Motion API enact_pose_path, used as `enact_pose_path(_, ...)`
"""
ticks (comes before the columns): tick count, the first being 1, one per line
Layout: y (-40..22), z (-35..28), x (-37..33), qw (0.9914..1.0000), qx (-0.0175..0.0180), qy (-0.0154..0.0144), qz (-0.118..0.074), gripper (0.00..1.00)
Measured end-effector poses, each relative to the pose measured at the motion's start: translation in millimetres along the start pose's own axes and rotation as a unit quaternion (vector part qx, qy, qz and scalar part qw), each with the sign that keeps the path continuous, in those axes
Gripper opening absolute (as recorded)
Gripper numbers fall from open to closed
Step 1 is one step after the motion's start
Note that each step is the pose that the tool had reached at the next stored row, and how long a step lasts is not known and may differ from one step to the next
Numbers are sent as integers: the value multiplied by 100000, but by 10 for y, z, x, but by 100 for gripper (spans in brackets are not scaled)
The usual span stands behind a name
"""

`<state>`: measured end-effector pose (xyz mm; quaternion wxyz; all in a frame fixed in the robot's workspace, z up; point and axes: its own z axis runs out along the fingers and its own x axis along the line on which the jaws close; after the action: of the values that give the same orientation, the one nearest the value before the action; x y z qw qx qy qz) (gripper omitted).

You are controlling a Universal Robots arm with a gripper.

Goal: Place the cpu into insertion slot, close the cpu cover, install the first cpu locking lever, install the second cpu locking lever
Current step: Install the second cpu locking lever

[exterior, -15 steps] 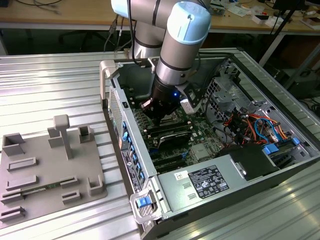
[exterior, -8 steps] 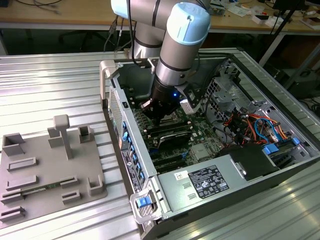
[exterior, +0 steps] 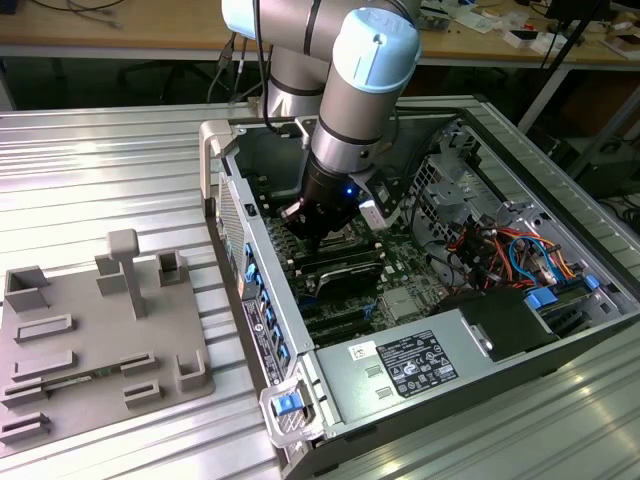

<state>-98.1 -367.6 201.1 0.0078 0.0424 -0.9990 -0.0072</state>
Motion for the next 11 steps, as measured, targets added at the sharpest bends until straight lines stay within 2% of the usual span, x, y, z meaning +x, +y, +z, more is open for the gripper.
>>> enact_pose_path(11,5,-42,-1,100000,-6,-9,-12,11)
